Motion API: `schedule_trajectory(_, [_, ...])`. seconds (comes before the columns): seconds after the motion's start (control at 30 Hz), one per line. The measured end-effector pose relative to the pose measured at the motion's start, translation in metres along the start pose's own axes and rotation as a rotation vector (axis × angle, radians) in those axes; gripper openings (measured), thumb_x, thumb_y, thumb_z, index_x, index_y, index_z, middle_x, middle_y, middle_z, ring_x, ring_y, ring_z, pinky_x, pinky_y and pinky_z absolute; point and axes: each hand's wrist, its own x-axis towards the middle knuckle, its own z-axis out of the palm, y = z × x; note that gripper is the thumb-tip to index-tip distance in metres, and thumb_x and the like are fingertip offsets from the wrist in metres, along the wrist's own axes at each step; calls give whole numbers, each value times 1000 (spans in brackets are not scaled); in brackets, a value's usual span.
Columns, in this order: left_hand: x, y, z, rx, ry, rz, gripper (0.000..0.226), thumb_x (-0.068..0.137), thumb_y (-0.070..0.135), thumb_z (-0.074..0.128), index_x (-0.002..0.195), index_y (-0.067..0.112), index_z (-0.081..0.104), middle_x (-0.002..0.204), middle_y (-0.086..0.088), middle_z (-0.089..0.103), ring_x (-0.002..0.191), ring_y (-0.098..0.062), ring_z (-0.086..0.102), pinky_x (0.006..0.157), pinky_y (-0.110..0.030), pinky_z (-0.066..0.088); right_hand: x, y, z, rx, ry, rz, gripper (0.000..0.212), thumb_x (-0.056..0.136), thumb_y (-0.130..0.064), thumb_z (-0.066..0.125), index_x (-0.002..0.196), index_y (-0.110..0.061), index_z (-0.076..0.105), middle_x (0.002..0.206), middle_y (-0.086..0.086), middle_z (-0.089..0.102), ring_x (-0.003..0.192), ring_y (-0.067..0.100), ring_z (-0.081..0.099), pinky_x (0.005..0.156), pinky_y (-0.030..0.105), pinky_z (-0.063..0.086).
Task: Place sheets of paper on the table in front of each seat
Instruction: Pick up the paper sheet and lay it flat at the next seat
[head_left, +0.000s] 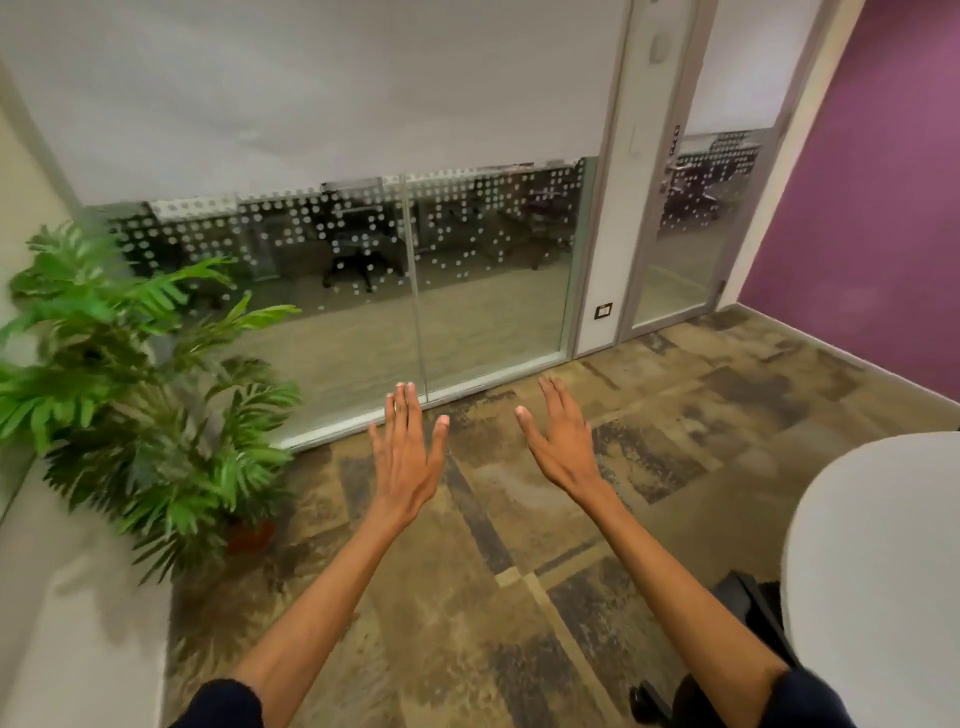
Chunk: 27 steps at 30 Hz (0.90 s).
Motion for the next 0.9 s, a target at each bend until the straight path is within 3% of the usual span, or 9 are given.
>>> schedule_trajectory(0.23, [113, 1, 56, -33, -69, 110, 69, 101, 56, 19, 158, 20, 7, 166, 0, 3, 154, -17, -1, 123, -53, 7, 83, 31, 25, 7, 73, 146, 72, 92, -65, 33, 152, -28, 22, 161, -3, 17, 147, 19, 20, 112, 60, 21])
schedule_trajectory(0.47, [206, 33, 145, -103, -154, 212, 73, 98, 63, 10, 158, 22, 7, 166, -1, 1, 154, -17, -3, 125, -49, 7, 157, 112, 21, -24, 150, 294, 76, 90, -71, 32, 152, -30, 18, 159, -5, 25, 146, 16, 23, 112, 60, 21])
schedule_trajectory(0.9, [384, 199, 330, -148, -343, 466, 81, 95, 65, 4, 158, 14, 0, 166, -2, -3, 153, -13, -7, 126, -42, 1, 302, 295, -64, -109, 336, 506, 78, 88, -74, 26, 151, -28, 22, 157, -3, 29, 144, 19, 26, 110, 60, 27])
